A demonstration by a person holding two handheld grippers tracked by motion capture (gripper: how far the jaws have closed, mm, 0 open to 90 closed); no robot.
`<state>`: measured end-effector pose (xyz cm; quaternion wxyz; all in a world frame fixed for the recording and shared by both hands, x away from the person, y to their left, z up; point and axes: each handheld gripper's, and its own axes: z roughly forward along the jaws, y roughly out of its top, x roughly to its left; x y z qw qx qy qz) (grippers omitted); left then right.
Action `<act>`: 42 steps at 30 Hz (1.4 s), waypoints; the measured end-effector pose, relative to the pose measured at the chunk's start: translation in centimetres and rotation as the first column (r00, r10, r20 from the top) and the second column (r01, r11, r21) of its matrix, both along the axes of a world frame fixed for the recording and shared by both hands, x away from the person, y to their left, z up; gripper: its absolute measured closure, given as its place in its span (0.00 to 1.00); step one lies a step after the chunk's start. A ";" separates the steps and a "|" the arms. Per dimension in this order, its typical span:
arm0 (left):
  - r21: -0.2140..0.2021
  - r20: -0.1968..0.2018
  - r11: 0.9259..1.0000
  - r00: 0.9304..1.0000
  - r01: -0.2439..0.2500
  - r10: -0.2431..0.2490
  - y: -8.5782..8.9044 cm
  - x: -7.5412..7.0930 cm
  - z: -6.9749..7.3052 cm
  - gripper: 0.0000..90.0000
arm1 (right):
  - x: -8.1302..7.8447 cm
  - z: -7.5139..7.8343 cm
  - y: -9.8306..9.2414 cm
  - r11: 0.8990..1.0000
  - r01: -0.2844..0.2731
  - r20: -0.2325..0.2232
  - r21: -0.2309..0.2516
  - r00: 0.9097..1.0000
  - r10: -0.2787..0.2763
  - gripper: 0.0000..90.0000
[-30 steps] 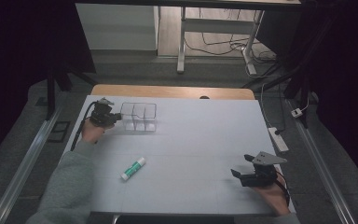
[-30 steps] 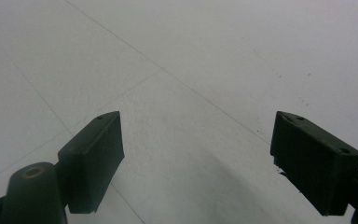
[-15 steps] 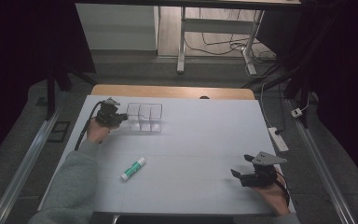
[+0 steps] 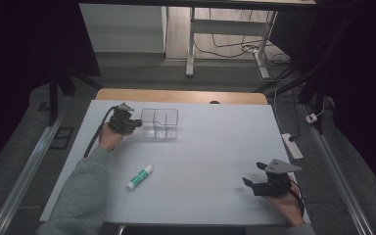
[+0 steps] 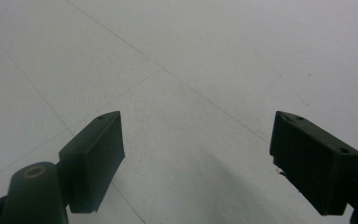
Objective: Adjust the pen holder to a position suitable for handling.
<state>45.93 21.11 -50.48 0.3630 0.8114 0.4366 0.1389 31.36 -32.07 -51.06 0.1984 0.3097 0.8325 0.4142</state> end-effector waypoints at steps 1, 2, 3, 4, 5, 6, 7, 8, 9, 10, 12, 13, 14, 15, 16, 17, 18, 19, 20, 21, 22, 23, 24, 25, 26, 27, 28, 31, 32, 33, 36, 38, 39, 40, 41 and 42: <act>0.000 0.000 1.000 1.000 0.004 -0.004 -0.1 0.0 0.0 0.99 | 0.0 0.0 0.0 1.000 -0.002 -0.002 -0.002 1.000 0.002 0.20; 0.002 0.002 1.000 1.000 0.007 -0.007 -0.3 0.0 0.1 0.99 | 0.0 0.0 0.0 1.000 -0.002 -0.001 -0.003 1.000 0.002 0.20; 0.001 0.002 1.000 1.000 0.008 -0.008 -0.4 0.0 0.1 0.99 | 0.0 0.0 0.0 1.000 -0.002 0.000 -0.005 1.000 0.002 0.20; 0.001 0.004 1.000 1.000 0.011 -0.011 -0.5 0.0 0.1 0.99 | 0.0 0.0 0.0 1.000 -0.002 0.000 -0.007 1.000 0.002 0.20; -0.001 0.002 1.000 1.000 0.014 -0.014 -0.6 0.0 0.2 0.99 | 0.0 0.0 0.0 1.000 0.003 0.003 -0.014 1.000 -0.003 0.20; -0.001 0.002 1.000 1.000 0.020 -0.020 -0.8 0.0 0.2 0.99 | 0.0 0.0 0.0 1.000 0.003 0.003 -0.014 1.000 -0.003 0.20; -0.001 0.004 1.000 1.000 0.024 -0.024 -0.9 0.0 0.2 0.99 | 0.0 0.0 0.0 1.000 -0.002 0.002 -0.010 1.000 0.002 0.20; 0.001 0.003 1.000 1.000 0.027 -0.027 -1.1 0.0 0.2 0.99 | 0.0 0.0 0.0 1.000 -0.002 0.003 -0.010 1.000 0.002 0.20; 0.001 0.004 1.000 1.000 0.031 -0.031 -1.2 0.0 0.2 0.99 | 0.0 0.0 0.0 1.000 -0.002 0.001 -0.006 1.000 0.002 0.20; 0.003 0.006 0.999 0.999 0.036 -0.036 -1.4 0.0 0.3 0.99 | 0.0 0.0 0.0 1.000 -0.001 0.001 -0.007 1.000 0.001 0.20; 0.001 0.006 0.999 0.999 0.040 -0.040 -1.7 -0.1 0.3 0.99 | 0.0 0.0 0.0 1.000 0.002 0.006 -0.014 1.000 -0.002 0.20; 0.002 0.008 0.999 0.999 0.045 -0.045 -1.8 -0.1 0.3 0.99 | 0.0 0.0 0.0 1.000 -0.003 0.003 -0.008 1.000 0.003 0.20; 0.004 0.009 0.999 0.999 0.050 -0.050 -1.9 -0.1 0.3 0.99 | 0.0 0.0 0.0 1.000 0.002 0.006 -0.012 1.000 -0.002 0.20; 0.004 0.010 0.999 0.999 0.051 -0.051 -2.1 -0.1 0.3 0.99 | 0.0 0.0 0.0 1.000 -0.005 0.003 -0.006 1.000 0.005 0.20; 0.001 0.010 0.999 0.999 0.051 -0.051 -2.2 -0.1 0.3 0.99 | 0.0 0.0 0.0 1.000 -0.005 0.003 -0.008 1.000 0.005 0.20; -0.001 0.010 0.999 0.999 0.053 -0.053 -2.4 -0.1 0.3 0.99 | 0.0 0.0 0.0 1.000 0.001 0.005 -0.015 1.000 -0.001 0.20; 0.001 0.010 0.998 0.998 0.057 -0.057 -2.5 0.0 0.4 0.99 | 0.0 0.0 0.0 1.000 -0.003 0.003 -0.015 1.000 0.003 0.20; 0.001 0.011 0.998 0.998 0.058 -0.058 -2.7 0.0 0.4 0.99 | -0.1 0.0 0.0 1.000 -0.003 0.003 -0.016 1.000 0.003 0.20; 0.000 0.010 0.998 0.998 0.063 -0.063 -3.0 0.0 0.4 0.99 | -0.1 0.0 0.0 1.000 -0.003 0.003 -0.016 1.000 0.003 0.20; 0.003 0.009 0.998 0.998 0.069 -0.069 -3.1 0.1 0.4 0.99 | -0.1 0.0 0.0 1.000 -0.003 0.003 -0.017 1.000 0.003 0.20; 0.002 0.010 0.997 0.997 0.073 -0.073 -3.3 0.1 0.4 0.99 | -0.1 0.0 0.0 1.000 -0.003 0.003 -0.017 1.000 0.003 0.20; 0.001 0.010 0.997 0.997 0.074 -0.074 -3.6 0.1 0.4 0.99 | -0.1 0.0 0.0 1.000 -0.003 0.003 -0.017 1.000 0.003 0.20; -0.001 0.011 0.997 0.997 0.075 -0.075 -3.8 0.2 0.4 0.99 | 0.0 0.0 0.0 1.000 -0.003 0.003 -0.017 1.000 0.003 0.20; 0.002 0.011 0.997 0.997 0.079 -0.079 -4.0 0.2 0.4 0.99 | 0.0 0.0 0.0 1.000 -0.003 0.002 -0.018 1.000 0.003 0.20; -0.002 0.012 0.997 0.997 0.081 -0.081 -4.2 0.2 0.4 0.99 | 0.0 0.0 0.0 1.000 -0.005 0.001 -0.020 1.000 0.005 0.20; -0.004 0.012 0.996 0.996 0.086 -0.086 -4.4 0.2 0.4 0.99 | 0.0 0.0 0.0 1.000 -0.008 0.000 -0.017 1.000 0.008 0.20; -0.007 0.013 0.996 0.996 0.087 -0.087 -4.6 0.2 0.4 0.99 | 0.0 0.0 0.0 1.000 -0.009 0.000 -0.017 1.000 0.009 0.20; -0.008 0.016 0.996 0.996 0.093 -0.092 -5.2 0.3 0.3 0.99 | 0.0 0.0 0.1 1.000 -0.010 -0.001 -0.017 1.000 0.010 0.20; -0.010 0.016 0.996 0.995 0.094 -0.094 -5.3 0.3 0.3 0.99 | 0.0 0.0 0.1 1.000 -0.011 -0.001 -0.015 1.000 0.011 0.20; -0.010 0.017 0.995 0.995 0.096 -0.095 -5.5 0.3 0.3 0.99 | -0.1 0.0 0.1 1.000 -0.012 -0.001 -0.016 1.000 0.012 0.20; -0.006 0.011 0.995 0.995 0.101 -0.101 -5.8 0.4 0.3 0.99 | -0.1 0.0 0.1 1.000 -0.013 0.000 -0.014 1.000 0.013 0.20; -0.008 0.012 0.995 0.995 0.098 -0.098 -6.1 0.4 0.3 0.99 | -0.1 0.0 0.1 1.000 -0.014 0.000 -0.012 1.000 0.014 0.20; -0.007 0.011 0.995 0.995 0.101 -0.101 -6.2 0.5 0.3 0.99 | 0.0 0.0 0.1 1.000 -0.014 0.000 -0.013 1.000 0.014 0.20; -0.006 0.013 0.995 0.995 0.101 -0.100 -6.3 0.5 0.3 0.99 | -0.1 0.0 0.1 1.000 -0.014 -0.001 -0.015 1.000 0.014 0.20; -0.008 0.015 0.995 0.995 0.100 -0.100 -6.3 0.5 0.3 0.99 | -0.1 0.0 0.1 1.000 -0.017 -0.001 -0.012 1.000 0.017 0.20; -0.009 0.015 0.995 0.995 0.099 -0.099 -6.4 0.6 0.3 0.99 | -0.1 0.0 0.1 1.000 -0.017 -0.001 -0.012 1.000 0.017 0.20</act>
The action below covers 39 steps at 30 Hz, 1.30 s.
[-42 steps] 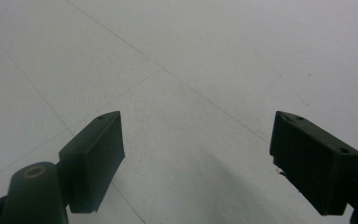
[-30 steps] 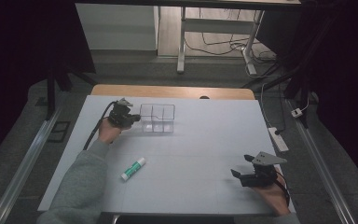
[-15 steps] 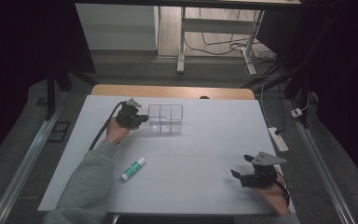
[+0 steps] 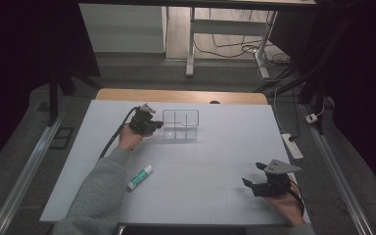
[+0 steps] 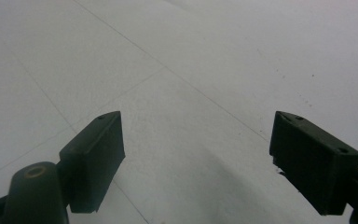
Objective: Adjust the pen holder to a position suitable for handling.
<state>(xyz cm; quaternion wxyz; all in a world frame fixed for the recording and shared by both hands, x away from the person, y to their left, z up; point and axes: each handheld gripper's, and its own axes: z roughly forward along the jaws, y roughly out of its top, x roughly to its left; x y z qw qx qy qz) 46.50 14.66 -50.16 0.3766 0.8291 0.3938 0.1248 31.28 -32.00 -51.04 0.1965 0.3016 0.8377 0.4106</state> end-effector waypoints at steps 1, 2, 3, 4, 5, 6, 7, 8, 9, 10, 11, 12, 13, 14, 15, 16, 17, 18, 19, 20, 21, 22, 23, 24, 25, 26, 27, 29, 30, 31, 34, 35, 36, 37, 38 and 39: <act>0.000 0.002 1.000 1.000 -0.004 0.004 -0.1 0.1 0.0 0.99 | 0.0 0.0 0.0 1.000 0.001 0.000 -0.002 1.000 -0.001 0.20; 0.004 0.002 1.000 1.000 -0.002 0.002 -0.2 0.1 0.1 0.99 | 0.0 0.0 0.0 1.000 0.001 0.003 0.000 1.000 -0.001 0.20; -0.001 0.002 1.000 1.000 -0.007 0.007 -0.3 0.2 0.1 0.99 | 0.0 0.1 0.0 1.000 0.001 0.003 0.000 1.000 -0.001 0.20; -0.002 0.006 1.000 1.000 -0.008 0.008 -0.4 0.3 0.2 0.99 | -0.1 0.1 0.0 1.000 0.001 0.003 0.001 1.000 -0.001 0.20; -0.001 0.006 1.000 1.000 -0.007 0.007 -0.5 0.3 0.2 0.99 | -0.1 0.1 0.0 1.000 0.000 0.003 0.000 1.000 0.000 0.20; 0.001 0.005 1.000 1.000 -0.005 0.005 -0.5 0.4 0.3 0.99 | -0.1 0.1 0.0 1.000 -0.001 0.002 0.000 1.000 0.001 0.20; 0.003 0.005 1.000 1.000 -0.002 0.002 -0.6 0.4 0.3 0.99 | -0.1 0.1 0.0 1.000 -0.001 0.002 0.000 1.000 0.001 0.20; 0.005 0.007 1.000 1.000 -0.003 0.003 -0.7 0.4 0.4 0.99 | -0.1 0.1 0.0 1.000 -0.001 0.002 -0.001 1.000 0.001 0.20; 0.006 0.007 1.000 1.000 -0.004 0.003 -0.7 0.4 0.4 0.99 | 0.0 0.1 0.0 1.000 -0.002 0.002 0.000 1.000 0.002 0.20; 0.003 0.003 1.000 1.000 -0.004 0.004 -0.7 0.4 0.3 0.99 | 0.0 0.0 0.0 1.000 -0.002 0.002 0.001 1.000 0.002 0.20; 0.003 0.002 1.000 1.000 -0.004 0.004 -0.7 0.4 0.4 0.99 | 0.0 0.0 0.0 1.000 -0.002 0.001 0.000 1.000 0.002 0.20; 0.014 0.005 1.000 1.000 -0.010 0.010 -0.6 0.3 0.4 0.99 | 0.0 0.0 0.0 1.000 -0.003 0.000 0.002 1.000 0.003 0.20; 0.022 0.015 1.000 1.000 -0.019 0.019 -0.4 0.1 0.5 0.99 | 0.0 0.0 0.0 1.000 -0.002 0.000 0.001 1.000 0.002 0.20; 0.017 0.016 1.000 1.000 -0.022 0.022 -0.3 -0.1 0.6 0.99 | 0.0 0.1 0.0 1.000 -0.002 0.004 0.002 1.000 0.002 0.20; 0.013 0.016 1.000 1.000 -0.016 0.016 0.0 -0.3 0.7 0.99 | 0.0 0.1 0.0 1.000 -0.001 0.004 0.003 1.000 0.001 0.20; 0.018 0.017 1.000 1.000 -0.016 0.016 0.2 -0.6 0.8 0.99 | 0.0 0.1 0.0 1.000 0.000 0.003 0.004 1.000 0.000 0.20; 0.021 0.018 1.000 1.000 -0.017 0.017 0.4 -0.9 1.0 0.99 | -0.1 0.1 0.0 1.000 0.000 0.004 0.004 1.000 0.000 0.20; 0.024 0.020 1.000 1.000 -0.019 0.019 0.6 -1.1 1.1 0.99 | -0.1 0.1 0.0 1.000 -0.001 0.005 0.002 1.000 0.001 0.20; 0.022 0.020 0.999 1.000 -0.022 0.022 0.9 -1.4 1.3 0.99 | -0.1 0.1 0.0 1.000 -0.001 0.004 0.003 1.000 0.001 0.20; 0.019 0.021 1.000 1.000 -0.022 0.021 1.1 -1.8 1.4 0.98 | -0.1 0.1 0.0 1.000 -0.002 0.004 0.001 1.000 0.002 0.20; 0.021 0.021 1.000 1.000 -0.017 0.017 1.4 -2.1 1.6 0.96 | -0.1 0.1 0.0 1.000 -0.002 0.004 0.000 1.000 0.002 0.20; 0.019 0.017 1.000 1.000 -0.010 0.009 1.6 -2.6 1.8 0.92 | -0.1 0.1 0.0 1.000 -0.002 0.004 0.000 1.000 0.002 0.20; 0.013 0.017 1.000 1.000 -0.006 0.005 1.8 -2.8 1.9 0.87 | -0.1 0.1 0.0 1.000 -0.001 0.004 0.000 1.000 0.001 0.20; 0.004 0.016 1.000 1.000 -0.001 0.001 2.0 -3.2 2.0 0.84 | -0.1 0.1 0.0 1.000 -0.001 0.005 0.000 1.000 0.001 0.20; -0.001 0.011 1.000 1.000 0.002 -0.002 2.2 -3.6 2.1 0.81 | -0.1 0.1 0.0 1.000 0.000 0.004 -0.002 1.000 0.000 0.20; -0.006 0.003 1.000 1.000 0.006 -0.006 2.3 -3.9 2.2 0.76 | -0.1 0.1 0.0 1.000 0.001 0.003 -0.002 1.000 -0.001 0.20; -0.003 0.000 1.000 1.000 0.008 -0.008 2.5 -4.3 2.3 0.70 | 0.0 0.0 0.1 1.000 0.000 0.003 0.000 1.000 0.000 0.20; -0.015 -0.006 1.000 1.000 -0.004 0.004 2.8 -5.0 2.4 0.60 | 0.0 0.0 0.1 1.000 0.001 0.002 0.000 1.000 -0.001 0.20; -0.022 -0.015 1.000 1.000 -0.005 0.005 2.9 -5.2 2.5 0.57 | 0.0 0.0 0.1 1.000 0.001 0.002 0.000 1.000 -0.001 0.20; -0.022 -0.023 1.000 1.000 -0.009 0.008 3.1 -5.5 2.6 0.53 | 0.0 0.0 0.1 1.000 0.001 0.002 -0.001 1.000 -0.001 0.20; -0.020 -0.036 1.000 0.999 -0.013 0.012 3.4 -6.2 2.8 0.45 | 0.0 0.0 0.0 1.000 -0.001 0.000 -0.003 1.000 0.001 0.20; -0.022 -0.040 1.000 0.999 -0.012 0.011 3.5 -6.5 2.9 0.43 | 0.0 0.0 0.1 1.000 0.000 0.000 -0.003 1.000 0.000 0.20; -0.023 -0.045 1.000 0.999 -0.009 0.008 3.5 -6.6 3.0 0.42 | 0.0 0.0 0.1 1.000 0.002 0.001 -0.006 1.000 -0.002 0.20; -0.024 -0.055 1.000 0.998 0.002 -0.004 3.6 -6.9 3.1 0.40 | 0.0 0.0 0.1 1.000 0.002 0.001 -0.005 1.000 -0.002 0.20; -0.026 -0.059 1.000 0.998 0.006 -0.007 3.6 -7.0 3.1 0.39 | 0.0 0.0 0.0 1.000 0.003 0.002 -0.005 1.000 -0.003 0.20; -0.014 -0.059 1.000 0.998 0.013 -0.014 3.6 -7.3 3.3 0.38 | 0.0 0.0 0.0 1.000 0.002 0.002 -0.005 1.000 -0.002 0.20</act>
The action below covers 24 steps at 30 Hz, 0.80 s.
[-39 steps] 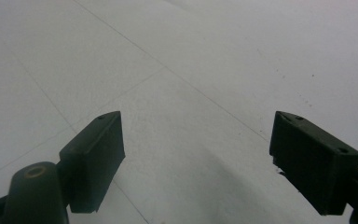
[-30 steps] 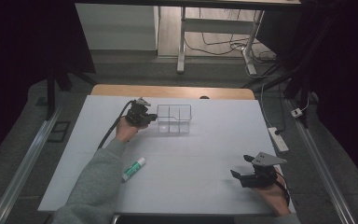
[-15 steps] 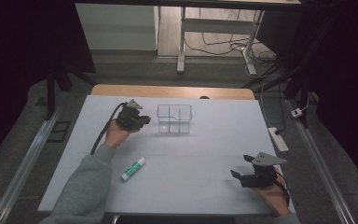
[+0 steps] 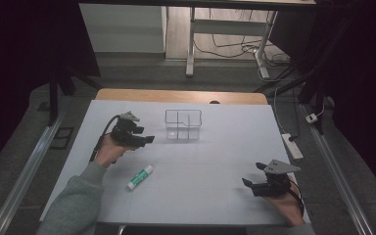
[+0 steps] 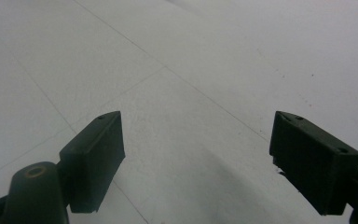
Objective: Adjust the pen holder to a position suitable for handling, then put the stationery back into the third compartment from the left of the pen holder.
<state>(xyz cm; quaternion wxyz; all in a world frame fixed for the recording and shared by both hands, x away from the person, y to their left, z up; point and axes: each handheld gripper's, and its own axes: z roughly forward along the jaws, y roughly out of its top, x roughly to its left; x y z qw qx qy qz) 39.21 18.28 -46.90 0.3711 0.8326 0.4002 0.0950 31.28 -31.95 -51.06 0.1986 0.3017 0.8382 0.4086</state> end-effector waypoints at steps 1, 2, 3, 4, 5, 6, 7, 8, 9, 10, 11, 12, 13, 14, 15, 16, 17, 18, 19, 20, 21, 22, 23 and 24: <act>0.001 -0.003 1.000 1.000 0.000 0.000 0.0 -0.2 0.1 0.37 | 0.0 0.0 0.0 1.000 0.000 0.000 0.000 1.000 0.000 0.20; 0.001 -0.006 1.000 1.000 0.007 -0.007 0.0 -0.4 0.1 0.36 | 0.0 0.0 0.0 1.000 0.000 0.000 0.000 1.000 0.000 0.20; 0.006 -0.009 1.000 1.000 0.015 -0.015 0.0 -0.7 0.2 0.36 | 0.0 0.0 0.0 1.000 0.000 0.000 0.000 1.000 0.000 0.20; 0.010 -0.007 1.000 1.000 0.017 -0.017 0.0 -1.0 0.3 0.36 | 0.0 0.0 0.0 1.000 0.004 0.001 -0.006 1.000 -0.004 0.20; 0.013 -0.006 1.000 1.000 0.019 -0.019 0.0 -1.1 0.3 0.35 | 0.0 0.0 0.0 1.000 0.004 0.002 -0.006 1.000 -0.004 0.20; 0.016 -0.009 1.000 1.000 0.022 -0.022 0.1 -1.4 0.4 0.35 | 0.0 0.0 0.0 1.000 0.004 0.002 -0.007 1.000 -0.004 0.20; 0.016 -0.012 1.000 1.000 0.025 -0.025 0.1 -1.6 0.5 0.35 | 0.0 0.0 0.0 1.000 0.004 0.002 -0.007 1.000 -0.004 0.20; 0.013 -0.012 1.000 1.000 0.026 -0.026 0.2 -1.8 0.5 0.35 | -0.1 0.0 0.0 1.000 0.005 0.001 -0.007 1.000 -0.005 0.20; 0.014 -0.024 0.999 0.999 0.034 -0.034 0.3 -2.0 0.5 0.35 | 0.0 0.0 0.0 1.000 0.005 0.000 -0.007 1.000 -0.005 0.20; 0.018 -0.028 0.999 0.999 0.039 -0.038 0.3 -2.2 0.5 0.35 | 0.0 0.0 0.0 1.000 0.004 0.001 -0.008 1.000 -0.004 0.20; 0.020 -0.027 0.999 0.999 0.038 -0.038 0.4 -2.4 0.5 0.34 | -0.1 0.0 0.0 1.000 0.002 0.001 -0.009 1.000 -0.002 0.20; 0.018 -0.031 0.999 0.999 0.038 -0.038 0.4 -2.6 0.5 0.34 | -0.1 0.0 0.0 1.000 0.002 0.001 -0.010 1.000 -0.002 0.20; 0.016 -0.038 0.999 0.998 0.041 -0.040 0.4 -2.7 0.5 0.34 | 0.0 0.0 0.0 1.000 0.003 0.000 -0.009 1.000 -0.003 0.20; 0.020 -0.043 0.999 0.998 0.048 -0.047 0.4 -2.8 0.4 0.34 | 0.0 0.0 0.0 1.000 0.004 -0.003 -0.008 1.000 -0.004 0.20; 0.028 -0.044 0.998 0.998 0.050 -0.049 0.4 -3.0 0.3 0.34 | 0.0 0.0 0.0 1.000 0.003 -0.002 -0.009 1.000 -0.003 0.20; 0.032 -0.047 0.998 0.998 0.051 -0.049 0.4 -3.1 0.3 0.34 | 0.0 -0.1 0.1 1.000 0.002 -0.001 -0.010 1.000 -0.002 0.20; 0.035 -0.049 0.998 0.997 0.053 -0.052 0.4 -3.2 0.3 0.34 | 0.0 -0.1 0.1 1.000 0.002 -0.003 -0.011 1.000 -0.002 0.20; 0.038 -0.053 0.998 0.997 0.058 -0.056 0.4 -3.3 0.2 0.34 | 0.0 -0.1 0.1 1.000 0.003 -0.002 -0.012 1.000 -0.003 0.20; 0.037 -0.061 0.997 0.996 0.068 -0.065 0.3 -3.4 0.2 0.34 | 0.0 -0.1 0.1 1.000 0.001 -0.001 -0.010 1.000 -0.001 0.20; 0.039 -0.067 0.997 0.995 0.071 -0.068 0.3 -3.5 0.2 0.34 | 0.0 -0.1 0.1 1.000 0.001 -0.001 -0.010 1.000 -0.001 0.20; 0.045 -0.072 0.996 0.995 0.075 -0.072 0.2 -3.6 0.3 0.34 | 0.0 -0.1 0.1 1.000 0.002 -0.002 -0.010 1.000 -0.002 0.20; 0.045 -0.075 0.996 0.995 0.074 -0.071 0.2 -3.7 0.3 0.34 | 0.0 -0.1 0.1 1.000 0.000 -0.002 -0.009 1.000 0.000 0.20; 0.052 -0.077 0.996 0.994 0.079 -0.075 0.1 -3.8 0.3 0.34 | 0.0 -0.1 0.1 1.000 0.000 -0.002 -0.010 1.000 0.000 0.20; 0.057 -0.079 0.995 0.994 0.079 -0.075 0.1 -3.9 0.3 0.34 | 0.0 -0.1 0.1 1.000 0.000 -0.001 -0.010 1.000 0.000 0.20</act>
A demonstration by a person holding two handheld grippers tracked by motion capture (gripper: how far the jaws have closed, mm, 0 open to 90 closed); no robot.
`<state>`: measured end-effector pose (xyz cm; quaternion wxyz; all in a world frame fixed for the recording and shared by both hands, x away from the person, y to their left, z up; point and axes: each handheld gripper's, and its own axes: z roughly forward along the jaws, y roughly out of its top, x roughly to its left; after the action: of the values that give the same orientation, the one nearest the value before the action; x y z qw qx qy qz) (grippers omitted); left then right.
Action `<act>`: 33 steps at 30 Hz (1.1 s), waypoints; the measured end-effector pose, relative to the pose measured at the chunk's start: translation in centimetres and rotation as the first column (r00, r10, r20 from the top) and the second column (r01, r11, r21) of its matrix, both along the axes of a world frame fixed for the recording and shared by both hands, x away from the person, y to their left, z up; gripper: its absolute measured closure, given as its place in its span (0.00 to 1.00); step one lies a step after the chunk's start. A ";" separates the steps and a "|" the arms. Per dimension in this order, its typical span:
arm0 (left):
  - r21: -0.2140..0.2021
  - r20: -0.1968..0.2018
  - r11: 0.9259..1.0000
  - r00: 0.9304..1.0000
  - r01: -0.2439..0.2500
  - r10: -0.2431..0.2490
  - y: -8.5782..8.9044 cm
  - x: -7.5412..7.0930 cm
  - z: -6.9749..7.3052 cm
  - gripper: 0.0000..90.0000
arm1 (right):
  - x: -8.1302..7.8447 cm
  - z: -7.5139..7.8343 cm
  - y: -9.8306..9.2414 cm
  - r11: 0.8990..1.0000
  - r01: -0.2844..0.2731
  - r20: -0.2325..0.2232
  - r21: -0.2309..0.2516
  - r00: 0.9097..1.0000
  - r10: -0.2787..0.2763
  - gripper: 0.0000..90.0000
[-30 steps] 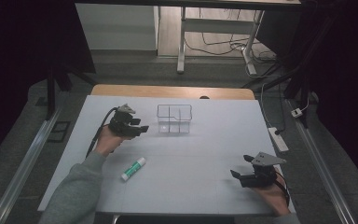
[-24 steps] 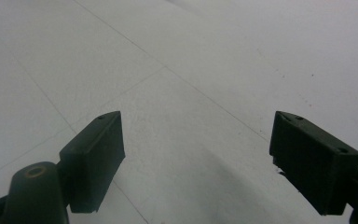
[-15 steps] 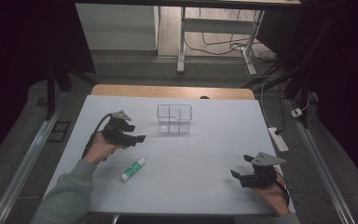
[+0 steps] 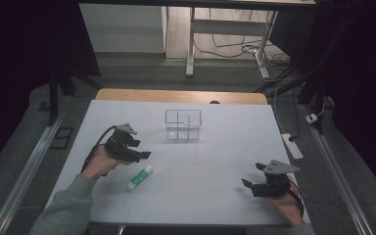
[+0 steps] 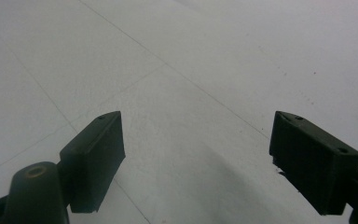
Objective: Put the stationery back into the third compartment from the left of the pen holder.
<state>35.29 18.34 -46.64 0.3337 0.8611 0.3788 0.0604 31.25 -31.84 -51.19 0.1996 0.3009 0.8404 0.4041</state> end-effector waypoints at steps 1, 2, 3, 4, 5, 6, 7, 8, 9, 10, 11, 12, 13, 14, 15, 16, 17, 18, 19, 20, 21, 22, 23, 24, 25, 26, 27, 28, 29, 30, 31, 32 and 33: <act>0.003 -0.001 1.000 1.000 -0.001 0.001 0.0 -0.1 0.0 0.34 | 0.0 0.0 0.0 1.000 0.000 0.000 0.000 1.000 0.000 0.20; 0.006 -0.004 1.000 1.000 -0.003 0.003 -0.1 -0.2 -0.1 0.34 | 0.0 0.0 0.0 1.000 0.000 0.001 0.000 1.000 0.000 0.20; 0.012 -0.008 1.000 1.000 -0.003 0.003 -0.2 -0.3 -0.2 0.34 | 0.0 0.0 0.0 1.000 -0.001 0.002 0.001 1.000 0.001 0.20; 0.018 -0.015 1.000 1.000 -0.006 0.006 -0.3 -0.4 -0.4 0.34 | 0.1 0.0 0.0 1.000 0.000 0.002 0.000 1.000 0.000 0.20; 0.022 -0.018 1.000 1.000 -0.005 0.006 -0.3 -0.5 -0.4 0.34 | 0.1 0.0 0.0 1.000 -0.001 0.002 -0.001 1.000 0.001 0.20; 0.024 -0.019 1.000 1.000 -0.009 0.009 -0.3 -0.7 -0.6 0.34 | 0.1 0.0 0.0 1.000 -0.001 0.002 -0.004 1.000 0.001 0.20; 0.031 -0.026 0.999 1.000 -0.009 0.010 -0.4 -0.8 -0.8 0.34 | 0.1 0.0 0.0 1.000 -0.003 0.002 -0.001 1.000 0.003 0.20; 0.043 -0.028 0.999 1.000 -0.008 0.009 -0.5 -0.9 -0.9 0.33 | 0.1 0.0 0.0 1.000 -0.006 0.000 0.002 1.000 0.006 0.20; 0.047 -0.032 0.999 0.999 -0.013 0.015 -0.6 -1.0 -1.1 0.33 | 0.1 0.0 0.0 1.000 -0.006 0.001 0.002 1.000 0.006 0.20; 0.048 -0.036 0.999 0.999 -0.015 0.016 -0.6 -1.0 -1.3 0.33 | 0.1 0.0 0.0 1.000 -0.007 0.001 0.003 1.000 0.007 0.20; 0.046 -0.039 0.999 0.999 -0.015 0.016 -0.6 -1.1 -1.4 0.33 | 0.1 0.0 0.0 1.000 -0.005 0.003 0.001 1.000 0.005 0.20; 0.045 -0.041 0.999 0.999 -0.014 0.016 -0.7 -1.1 -1.5 0.33 | 0.1 0.0 0.0 1.000 -0.006 0.005 0.003 1.000 0.006 0.20; 0.051 -0.046 0.999 0.999 -0.018 0.020 -0.8 -1.1 -1.7 0.33 | 0.1 0.0 0.0 1.000 -0.005 0.006 0.003 1.000 0.005 0.20; 0.061 -0.045 0.998 0.999 -0.019 0.021 -0.9 -1.1 -1.8 0.33 | 0.0 0.1 -0.1 1.000 -0.003 0.004 0.001 1.000 0.003 0.20; 0.079 -0.048 0.997 0.999 -0.017 0.021 -1.1 -1.1 -1.9 0.33 | 0.0 0.1 -0.1 1.000 -0.003 0.003 0.002 1.000 0.003 0.20; 0.086 -0.053 0.996 0.998 -0.013 0.018 -1.3 -1.0 -2.0 0.34 | 0.1 0.1 -0.1 1.000 -0.003 0.002 0.001 1.000 0.003 0.20; 0.092 -0.058 0.996 0.998 -0.007 0.013 -1.4 -1.0 -2.1 0.34 | 0.0 0.1 -0.1 1.000 -0.005 0.002 -0.001 1.000 0.005 0.20; 0.096 -0.060 0.995 0.998 -0.008 0.014 -1.6 -1.0 -2.2 0.33 | 0.1 0.0 0.0 1.000 -0.007 0.004 0.004 1.000 0.007 0.20; 0.104 -0.061 0.995 0.998 -0.005 0.012 -1.7 -1.0 -2.3 0.33 | 0.0 0.0 0.0 1.000 -0.007 0.004 0.003 1.000 0.007 0.20; 0.104 -0.065 0.995 0.998 -0.004 0.010 -1.8 -1.0 -2.3 0.33 | 0.0 0.0 0.0 1.000 -0.007 0.005 0.004 1.000 0.007 0.20; 0.107 -0.068 0.994 0.998 -0.001 0.009 -2.0 -1.0 -2.4 0.33 | 0.0 0.0 0.0 1.000 -0.006 0.005 0.004 1.000 0.006 0.20; 0.110 -0.068 0.994 0.998 0.006 0.002 -2.1 -1.0 -2.4 0.33 | 0.0 0.0 0.0 1.000 -0.006 0.005 0.003 1.000 0.006 0.20; 0.111 -0.070 0.994 0.998 0.005 0.003 -2.2 -1.1 -2.4 0.33 | 0.0 0.0 0.0 1.000 -0.006 0.005 0.003 1.000 0.006 0.20; 0.114 -0.073 0.993 0.997 0.010 -0.001 -2.3 -1.2 -2.5 0.33 | 0.0 0.0 0.0 1.000 -0.005 0.004 0.003 1.000 0.005 0.20; 0.121 -0.078 0.993 0.997 0.014 -0.005 -2.4 -1.2 -2.6 0.33 | 0.0 0.0 0.0 1.000 -0.006 0.004 0.003 1.000 0.006 0.20; 0.125 -0.083 0.992 0.997 0.016 -0.006 -2.6 -1.3 -2.7 0.33 | 0.0 0.0 0.0 1.000 -0.007 0.004 0.002 1.000 0.007 0.20; 0.138 -0.087 0.990 0.996 0.020 -0.008 -2.7 -1.3 -2.9 0.33 | 0.0 0.0 0.0 1.000 -0.008 0.003 0.002 1.000 0.008 0.20; 0.147 -0.091 0.989 0.996 0.025 -0.011 -2.8 -1.3 -3.0 0.32 | 0.0 0.0 0.0 1.000 -0.009 0.003 0.001 1.000 0.009 0.20; 0.154 -0.096 0.987 0.995 0.032 -0.017 -3.0 -1.4 -3.2 0.32 | 0.0 0.0 0.0 1.000 -0.009 0.004 0.000 1.000 0.009 0.20; 0.156 -0.103 0.987 0.994 0.038 -0.022 -3.1 -1.4 -3.4 0.32 | 0.0 0.1 0.0 1.000 -0.009 0.002 -0.003 1.000 0.009 0.20; 0.159 -0.105 0.986 0.994 0.042 -0.025 -3.2 -1.4 -3.5 0.32 | 0.0 0.0 0.0 1.000 -0.008 0.003 0.001 1.000 0.008 0.20; 0.165 -0.107 0.985 0.994 0.044 -0.027 -3.3 -1.4 -3.7 0.32 | 0.0 0.0 0.0 1.000 -0.008 0.001 0.001 1.000 0.008 0.20; 0.171 -0.107 0.984 0.994 0.047 -0.028 -3.4 -1.4 -3.8 0.32 | 0.0 0.0 0.0 1.000 -0.008 0.000 0.001 1.000 0.008 0.20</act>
<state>33.90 14.92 -50.39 0.2386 0.8958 0.3726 0.0418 31.24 -31.81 -51.20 0.1976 0.2978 0.8415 0.4052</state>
